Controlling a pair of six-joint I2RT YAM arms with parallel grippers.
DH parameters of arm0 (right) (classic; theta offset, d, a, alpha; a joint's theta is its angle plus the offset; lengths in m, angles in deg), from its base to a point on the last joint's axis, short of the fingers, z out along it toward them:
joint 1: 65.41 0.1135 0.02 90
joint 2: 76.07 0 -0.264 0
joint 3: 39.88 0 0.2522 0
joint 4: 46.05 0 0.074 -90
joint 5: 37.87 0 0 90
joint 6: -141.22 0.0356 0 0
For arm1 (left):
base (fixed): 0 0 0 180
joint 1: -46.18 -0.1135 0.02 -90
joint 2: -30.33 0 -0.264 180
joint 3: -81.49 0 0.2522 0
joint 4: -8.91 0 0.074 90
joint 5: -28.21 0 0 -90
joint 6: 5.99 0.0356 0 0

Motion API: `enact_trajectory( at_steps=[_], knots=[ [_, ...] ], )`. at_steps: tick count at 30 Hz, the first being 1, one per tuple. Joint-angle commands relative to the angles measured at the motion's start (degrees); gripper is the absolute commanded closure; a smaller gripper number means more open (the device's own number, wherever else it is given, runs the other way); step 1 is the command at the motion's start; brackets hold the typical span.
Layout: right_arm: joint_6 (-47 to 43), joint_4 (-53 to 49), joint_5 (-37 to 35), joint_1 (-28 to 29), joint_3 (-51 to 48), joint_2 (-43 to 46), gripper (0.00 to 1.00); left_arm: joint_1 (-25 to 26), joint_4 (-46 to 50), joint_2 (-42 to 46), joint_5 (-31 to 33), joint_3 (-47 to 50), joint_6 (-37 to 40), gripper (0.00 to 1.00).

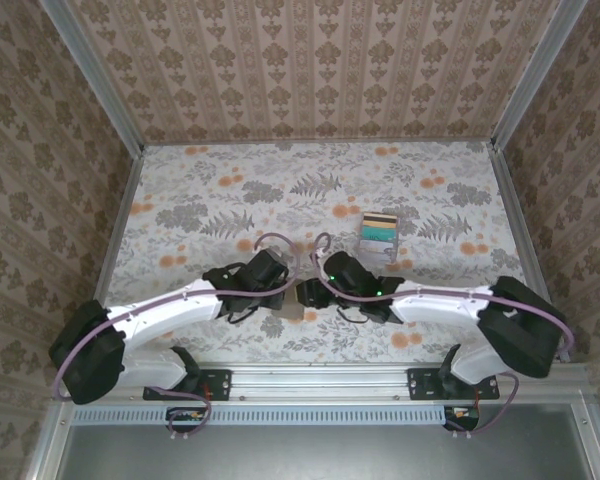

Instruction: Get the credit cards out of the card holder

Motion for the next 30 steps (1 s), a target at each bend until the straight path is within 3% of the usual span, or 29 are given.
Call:
enact_trajectory(
  at_steps=[1,11,18,23,28,30],
  knots=[
    [1.9,2.5,2.3,1.2,3.6,-3.8,0.61,-0.5,-1.2,2.0,-1.0,1.1,-1.6,1.00],
    [2.2,-1.6,-0.6,1.5,5.1,-4.2,0.45,-0.3,3.3,10.5,-2.6,-3.6,-0.8,1.00],
    [2.6,-3.0,-3.4,1.5,2.5,-0.3,0.40,1.3,3.2,10.5,-3.1,-5.4,-0.5,1.00],
    [2.9,-4.3,-4.2,1.3,1.9,-1.7,0.50,1.3,3.2,9.0,-2.4,-4.6,-1.0,1.00],
    [4.0,-5.8,-6.1,1.3,1.4,-3.2,0.69,1.3,3.8,9.4,-1.3,-3.7,-1.5,1.00],
    [4.1,-6.2,-6.9,1.4,1.1,-2.9,0.71,1.2,4.3,9.7,-0.7,-3.4,-1.4,1.00]
  ],
)
